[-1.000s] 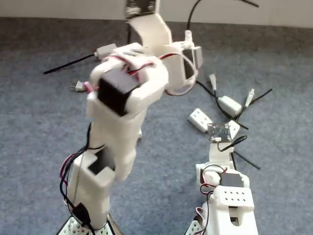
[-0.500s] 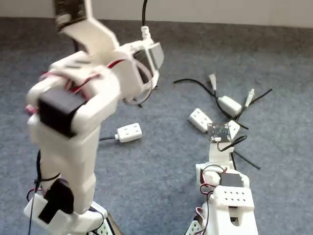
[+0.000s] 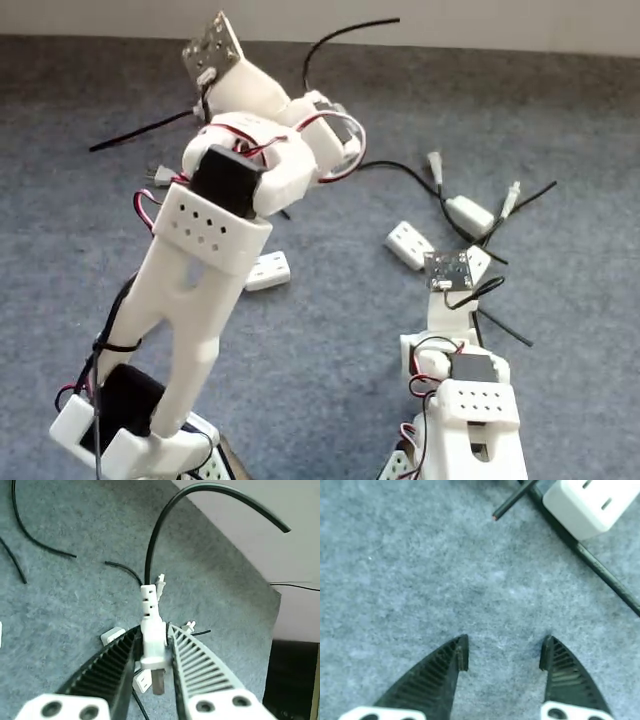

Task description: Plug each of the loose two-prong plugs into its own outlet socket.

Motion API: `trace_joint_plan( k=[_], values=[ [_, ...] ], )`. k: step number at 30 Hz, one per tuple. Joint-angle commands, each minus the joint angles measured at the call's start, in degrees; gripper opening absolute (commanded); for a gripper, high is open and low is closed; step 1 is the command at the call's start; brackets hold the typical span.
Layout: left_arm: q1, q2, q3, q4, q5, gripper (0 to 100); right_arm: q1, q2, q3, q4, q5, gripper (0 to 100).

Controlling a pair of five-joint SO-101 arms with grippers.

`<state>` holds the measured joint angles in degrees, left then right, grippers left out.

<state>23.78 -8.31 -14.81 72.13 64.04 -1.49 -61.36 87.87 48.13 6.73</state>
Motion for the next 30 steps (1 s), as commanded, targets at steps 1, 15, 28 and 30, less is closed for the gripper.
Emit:
trace_joint_plan(
  k=[1,15,28,30],
  values=[
    [-0.04,-1.71,2.24,-1.41,2.99,1,-1.01,-0.57,-0.04,-1.36,0.62,22.8],
    [-0.48,-15.34,11.65,-4.92,8.26,1,-1.10,-0.66,-0.48,-1.63,0.62,22.8],
    [-6.11,-36.88,60.09,-60.40,8.26,1,-1.10,-0.66,-0.75,-1.63,0.62,22.8],
    [-6.02,-39.96,66.07,-68.66,8.26,1,-1.19,-0.66,-2.33,-1.36,0.62,22.8]
  ],
)
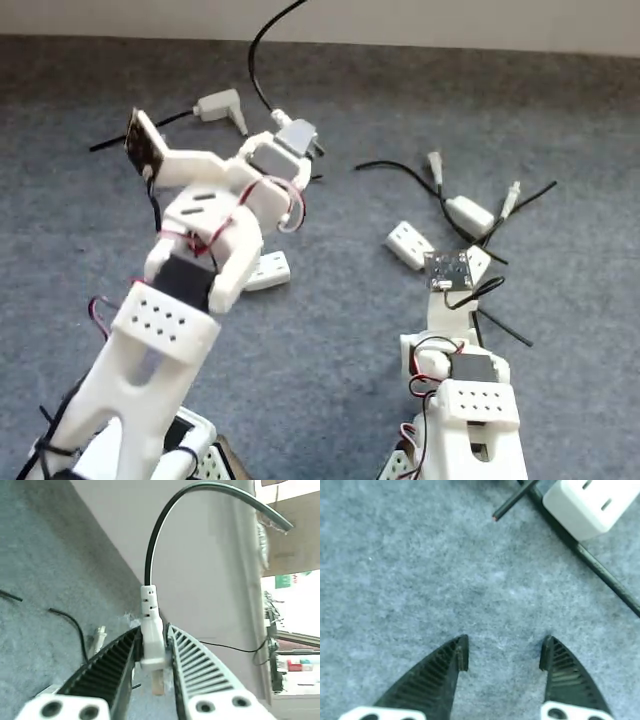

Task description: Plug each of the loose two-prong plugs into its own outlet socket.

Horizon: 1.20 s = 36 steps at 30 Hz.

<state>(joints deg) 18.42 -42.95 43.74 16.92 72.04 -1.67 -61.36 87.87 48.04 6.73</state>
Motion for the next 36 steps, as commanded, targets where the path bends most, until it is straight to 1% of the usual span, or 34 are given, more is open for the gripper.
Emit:
trace_joint_plan(
  k=[1,4,7,9,11,14,18,20,22,24,27,31,36],
  values=[
    [-0.66,-6.46,10.24,-17.41,0.26,1,-1.01,-0.66,-3.38,-0.92,0.53,22.8],
    [-0.57,-8.92,17.36,-28.84,-0.18,1,-3.12,-0.66,-8.04,2.24,0.53,22.8],
    [-0.31,-9.19,22.37,-38.68,-0.26,1,-9.71,-0.66,-14.11,7.96,0.26,22.8],
    [-0.31,-9.19,24.57,-43.34,-0.26,1,-14.99,-0.66,-18.68,11.65,0.26,22.8],
    [-0.22,-9.19,25.80,-45.80,-0.26,1,-20.35,-0.40,-23.52,14.37,0.18,22.8],
    [-0.22,-9.19,26.77,-46.15,-0.26,1,-27.30,-0.22,-29.85,16.75,0.53,22.8],
    [0.57,-9.36,28.09,-46.42,-0.26,1,-33.01,1.19,-37.14,18.77,0.53,22.8],
    [2.51,-9.54,28.18,-46.15,-0.44,1,-33.54,4.53,-41.10,20.26,0.62,22.8],
    [4.44,-9.27,27.91,-46.33,-3.08,1,-33.71,9.10,-44.70,21.85,1.41,22.7],
    [3.30,-9.45,28.00,-46.33,-4.84,1,-33.71,13.05,-47.78,23.96,3.69,22.7],
    [1.63,-9.45,28.00,-46.33,-4.75,1,-33.71,16.40,-51.47,25.27,5.19,22.7],
    [-0.66,-9.63,28.09,-46.33,-4.66,1,-32.84,14.37,-52.70,25.36,5.71,22.7],
    [-1.19,-9.27,28.09,-46.15,-4.66,1,-24.92,6.55,-52.18,26.24,5.89,22.7]
  ],
)
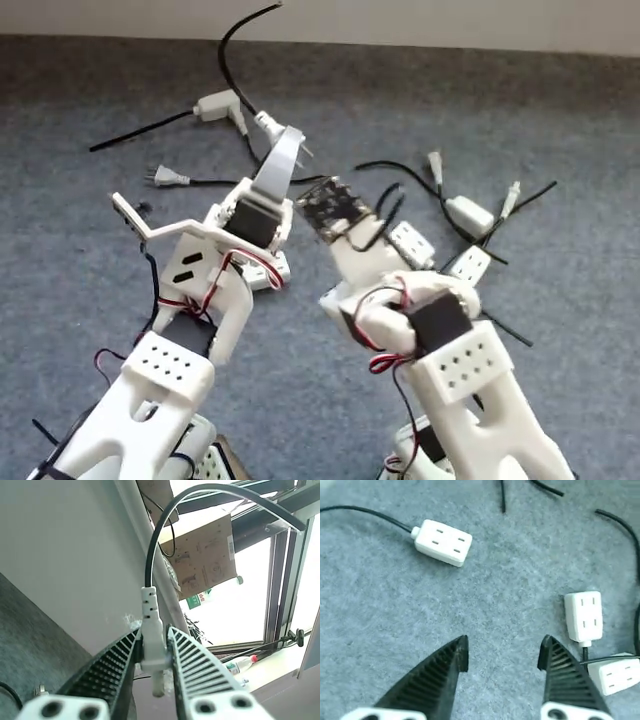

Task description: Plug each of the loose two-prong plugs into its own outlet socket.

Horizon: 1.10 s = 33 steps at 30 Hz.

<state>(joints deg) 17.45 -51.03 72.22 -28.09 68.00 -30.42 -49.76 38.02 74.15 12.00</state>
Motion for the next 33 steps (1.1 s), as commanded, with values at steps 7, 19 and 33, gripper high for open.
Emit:
trace_joint_plan(
  k=[7,19,33],
  values=[
    [1.71,-1.19,0.84,-1.14,-0.97,1,4.79,-6.90,-6.37,-1.89,-5.71,22.7],
    [9.63,-1.63,4.62,-1.41,-10.20,1,9.89,19.56,-32.57,5.67,-8.35,22.7],
    [11.30,-1.63,5.32,-1.49,-10.11,1,14.20,26.15,-36.18,6.11,-8.18,22.7]
  ],
)
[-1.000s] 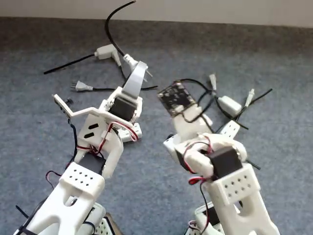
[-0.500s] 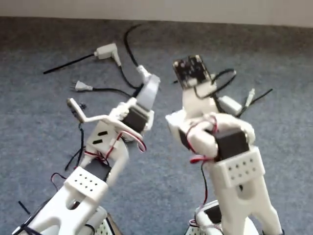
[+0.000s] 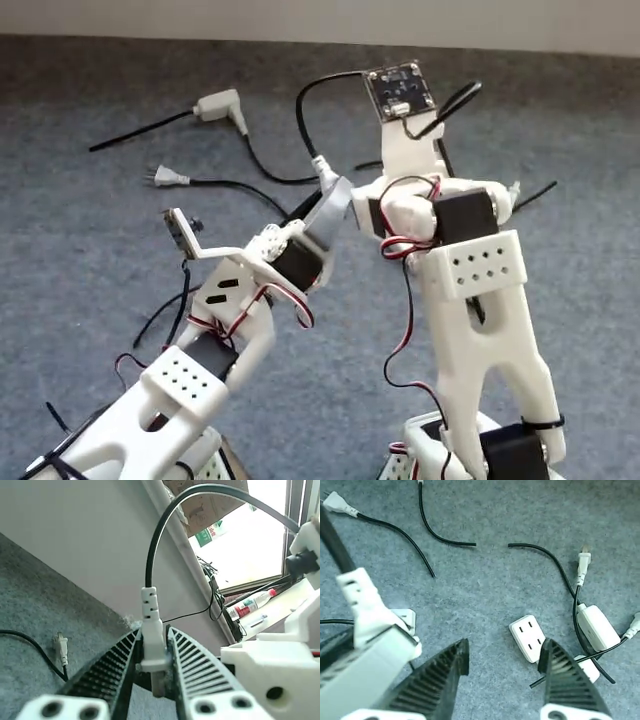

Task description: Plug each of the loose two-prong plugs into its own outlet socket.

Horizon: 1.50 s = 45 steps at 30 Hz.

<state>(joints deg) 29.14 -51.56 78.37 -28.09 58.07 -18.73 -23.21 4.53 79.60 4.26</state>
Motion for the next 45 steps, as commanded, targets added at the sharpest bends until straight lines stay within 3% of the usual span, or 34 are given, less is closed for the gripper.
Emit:
trace_joint_plan(
  k=[1,5,13,28,33,45],
  values=[
    [-1.19,-1.10,-0.84,-2.20,-0.18,1,3.30,-0.48,-2.68,1.54,-0.53,22.7],
    [-3.82,-1.10,-0.75,-6.42,-0.09,1,3.47,-0.48,-2.68,4.70,-0.53,22.7],
    [-3.74,-1.10,-0.66,-7.03,-0.09,1,-3.56,-0.57,-2.77,5.67,-0.62,22.7],
    [-1.98,-1.10,-0.48,-6.77,-0.09,1,-3.56,0.31,-6.55,-0.22,4.40,22.7],
    [2.07,-1.19,0.84,-7.03,-0.26,1,-1.98,2.77,-6.90,-2.42,4.40,22.7],
    [2.59,-1.19,1.01,-6.77,-0.26,1,5.23,13.49,-7.08,-8.04,4.40,22.7]
  ],
)
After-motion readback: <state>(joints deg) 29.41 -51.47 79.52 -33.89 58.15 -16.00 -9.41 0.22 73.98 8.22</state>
